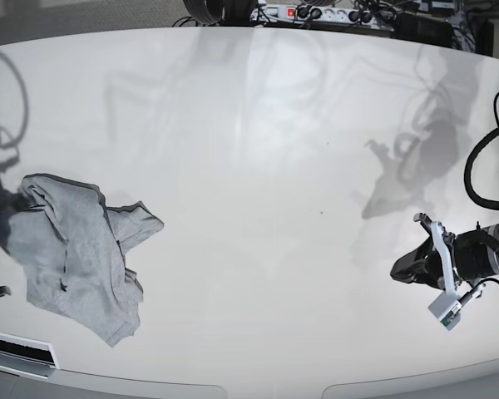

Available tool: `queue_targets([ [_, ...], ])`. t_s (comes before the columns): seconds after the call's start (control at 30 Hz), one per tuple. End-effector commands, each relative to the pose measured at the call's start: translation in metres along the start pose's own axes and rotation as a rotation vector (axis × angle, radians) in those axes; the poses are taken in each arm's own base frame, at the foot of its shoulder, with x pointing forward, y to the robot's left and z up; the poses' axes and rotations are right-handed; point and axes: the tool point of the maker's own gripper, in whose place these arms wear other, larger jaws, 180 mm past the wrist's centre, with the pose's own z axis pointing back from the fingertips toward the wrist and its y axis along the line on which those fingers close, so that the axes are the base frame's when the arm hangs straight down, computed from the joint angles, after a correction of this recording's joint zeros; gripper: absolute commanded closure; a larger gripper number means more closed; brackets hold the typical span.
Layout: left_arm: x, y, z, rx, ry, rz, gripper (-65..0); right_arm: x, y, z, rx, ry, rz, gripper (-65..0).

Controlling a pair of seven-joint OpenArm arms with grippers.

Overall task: Layout the t-shirt on the table in an organized manner, then fold the t-shirt properly
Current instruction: 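Move both grippers to the t-shirt and grasp its edges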

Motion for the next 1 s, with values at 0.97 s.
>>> queue_targets([
  [0.97,0.012,0.013,0.010,0.043,-0.022,-0.013,0.0,-0.120,0.386,-0.086,0.789,0.259,-0.228,0.0],
])
